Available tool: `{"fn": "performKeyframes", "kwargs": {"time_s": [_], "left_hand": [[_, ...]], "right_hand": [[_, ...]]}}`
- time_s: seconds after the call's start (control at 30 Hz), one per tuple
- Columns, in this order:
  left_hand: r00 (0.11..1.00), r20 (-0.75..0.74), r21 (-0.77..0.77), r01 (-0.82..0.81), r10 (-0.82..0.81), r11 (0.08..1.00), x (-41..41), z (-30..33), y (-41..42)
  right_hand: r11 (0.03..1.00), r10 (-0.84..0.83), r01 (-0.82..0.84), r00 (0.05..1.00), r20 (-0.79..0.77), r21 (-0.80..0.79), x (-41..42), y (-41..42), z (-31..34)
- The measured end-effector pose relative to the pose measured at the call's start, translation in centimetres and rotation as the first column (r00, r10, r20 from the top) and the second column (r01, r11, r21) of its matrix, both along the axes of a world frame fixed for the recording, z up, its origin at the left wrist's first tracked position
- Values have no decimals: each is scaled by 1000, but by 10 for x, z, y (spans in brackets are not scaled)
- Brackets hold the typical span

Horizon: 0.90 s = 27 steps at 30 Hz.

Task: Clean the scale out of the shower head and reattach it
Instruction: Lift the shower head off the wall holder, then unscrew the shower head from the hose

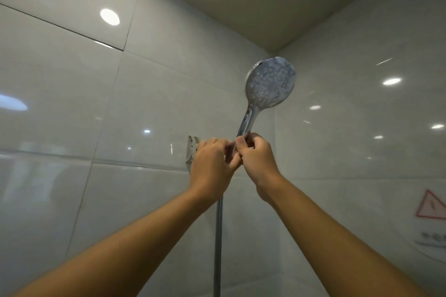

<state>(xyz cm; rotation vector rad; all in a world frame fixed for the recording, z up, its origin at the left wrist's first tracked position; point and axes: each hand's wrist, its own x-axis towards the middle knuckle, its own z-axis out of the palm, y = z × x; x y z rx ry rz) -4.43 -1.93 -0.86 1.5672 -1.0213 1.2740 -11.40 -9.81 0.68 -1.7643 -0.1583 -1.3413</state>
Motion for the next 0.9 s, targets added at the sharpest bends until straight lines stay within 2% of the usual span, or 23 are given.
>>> {"fn": "performKeyframes", "kwargs": {"time_s": [0.13,0.33,0.5,0.6,0.7,0.8,0.9], "left_hand": [[994,-73,85,83,-76,993,-33,-45,-1],[945,-247,177,261,-213,949,-89,-139,-8],[825,-482,188,424,-293,886,-133,-237,-7],[773,-578,198,443,-261,874,-156,-300,-1],[708,-670,210,470,-224,857,-185,-364,9],[636,-753,221,487,-169,845,-218,-421,23],[475,-869,119,475,-140,872,-251,-467,37]], "right_hand": [[996,91,-89,992,-83,25,-32,-12,-46],[963,224,-202,968,-116,177,-83,-27,-145],[905,332,-247,918,-214,346,-128,-34,-242],[832,439,-285,862,-252,475,-157,-29,-300],[681,573,-329,796,-196,654,-186,-14,-359],[574,623,-304,765,-164,761,-211,-2,-421],[487,634,-243,759,-149,839,-229,13,-469]]}}
